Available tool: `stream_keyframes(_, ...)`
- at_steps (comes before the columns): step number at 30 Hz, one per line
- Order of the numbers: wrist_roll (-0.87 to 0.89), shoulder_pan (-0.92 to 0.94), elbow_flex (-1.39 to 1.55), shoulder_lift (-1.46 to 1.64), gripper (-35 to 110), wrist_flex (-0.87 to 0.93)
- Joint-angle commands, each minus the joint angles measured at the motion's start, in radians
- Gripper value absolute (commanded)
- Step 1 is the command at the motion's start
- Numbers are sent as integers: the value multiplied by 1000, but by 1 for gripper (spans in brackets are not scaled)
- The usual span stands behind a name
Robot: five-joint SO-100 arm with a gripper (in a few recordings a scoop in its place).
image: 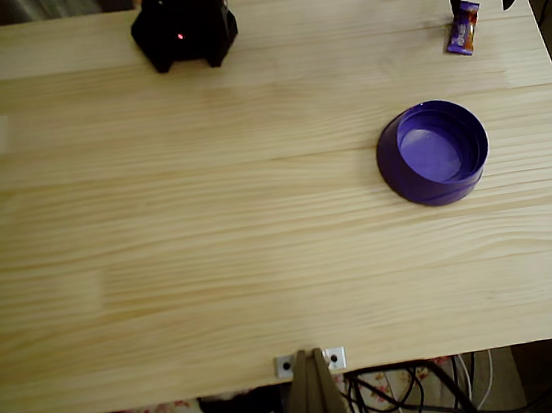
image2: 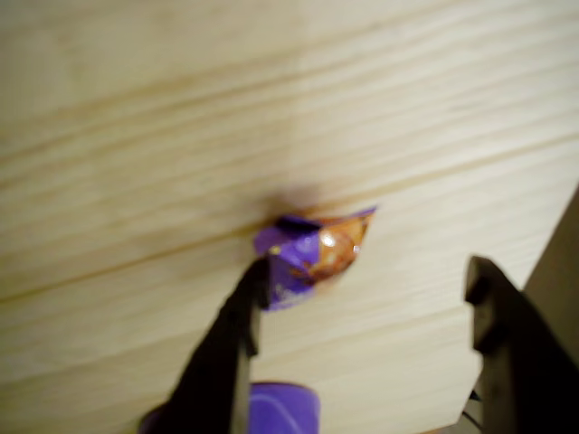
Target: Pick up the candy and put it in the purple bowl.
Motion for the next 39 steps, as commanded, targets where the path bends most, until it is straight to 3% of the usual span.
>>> stream_keyframes(1,-5,6,-31,94,45,12)
stream_keyframes(39,-23,46,-17,-8,47,12)
